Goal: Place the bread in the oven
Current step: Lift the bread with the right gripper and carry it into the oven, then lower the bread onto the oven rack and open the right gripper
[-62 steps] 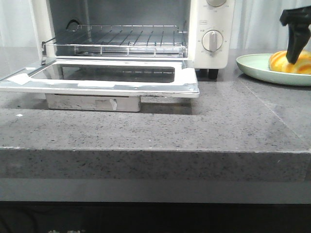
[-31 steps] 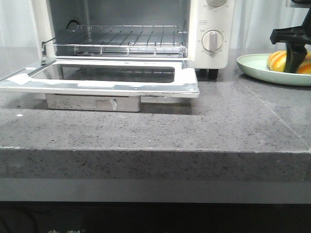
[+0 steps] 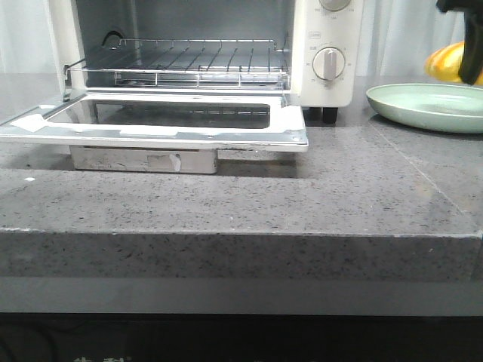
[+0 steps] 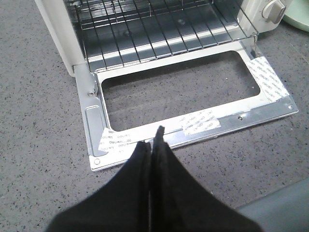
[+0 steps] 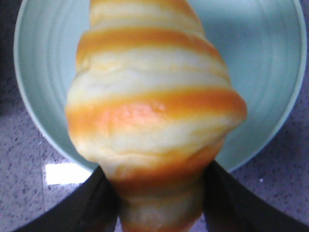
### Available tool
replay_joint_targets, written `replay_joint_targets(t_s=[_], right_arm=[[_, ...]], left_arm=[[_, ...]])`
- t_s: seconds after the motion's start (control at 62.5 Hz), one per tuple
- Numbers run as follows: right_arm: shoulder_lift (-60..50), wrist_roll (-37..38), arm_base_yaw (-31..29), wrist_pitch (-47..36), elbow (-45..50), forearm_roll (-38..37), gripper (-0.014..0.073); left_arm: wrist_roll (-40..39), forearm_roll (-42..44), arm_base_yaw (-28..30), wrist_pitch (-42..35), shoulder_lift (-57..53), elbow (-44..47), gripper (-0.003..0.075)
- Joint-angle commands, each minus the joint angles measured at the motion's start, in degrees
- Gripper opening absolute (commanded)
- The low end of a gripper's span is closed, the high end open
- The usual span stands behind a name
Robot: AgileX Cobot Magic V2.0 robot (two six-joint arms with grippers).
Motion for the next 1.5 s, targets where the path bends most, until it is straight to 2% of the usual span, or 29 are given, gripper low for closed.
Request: replay_joint_targets(t_s=[0.0,0.144,0.224,0.352,0.64,0.736,0.896,1.217,1.377,1.489], right_arm=[[-6.69,0.2,0.28,-1.4,0.97,1.52,0.0047],[-14.75,0.2,3.48,-5.7,10.42,2.6,0.0047],[-20.96,0.2,7.35,-7.45,17.44,3.74,0.0047],[-26.7,0.2,14.23,-9.59,23.31,5.72,0.0047],[-26.72,2.59,29.8,-11.22,22.38,10.69,0.0047],[-23.66,3.98,33.71,-11.59,18.85,9.81,0.0047],[-16.22,5.17,36.65,-11.55,9.94,7.67,0.0047],[0.09,5.77,37.11,-6.41,-12.29,2.6,0.0047],[8.95,6.88,37.11,-0.27,-24.32,-3.63,0.0047],[13.51,7.15,37.11,0.73,-30.61,-7.92,0.0047]], left_arm=[[-0.55,0.6,-0.2,-3.58,-0.71,-1.58,-0.0018],[-0.55,0.6,-0.2,-3.58,-0.71,-1.58,-0.0018],[-0.55,0.6,-0.2,-3.58,-0.71,-1.58,-0.0018],[-0.55,0.6,-0.2,-3.63,-0.71,-1.58,-0.0018],[-0.55,0.17,-0.2,-3.63,-0.71,-1.58,-0.0018],[-0.55,0.17,-0.2,-3.63,-0.71,-1.58,-0.0018],[-0.55,0.17,-0.2,-3.63,-0.71,-1.58,-0.0018],[-0.55,0.17,-0.2,-3.63,-0.71,-1.58,-0.0018],[-0.45,0.17,-0.2,-3.63,-0.71,-1.58,-0.0018],[-0.45,0.53,-0.2,-3.63,-0.71,-1.58,-0.0018]])
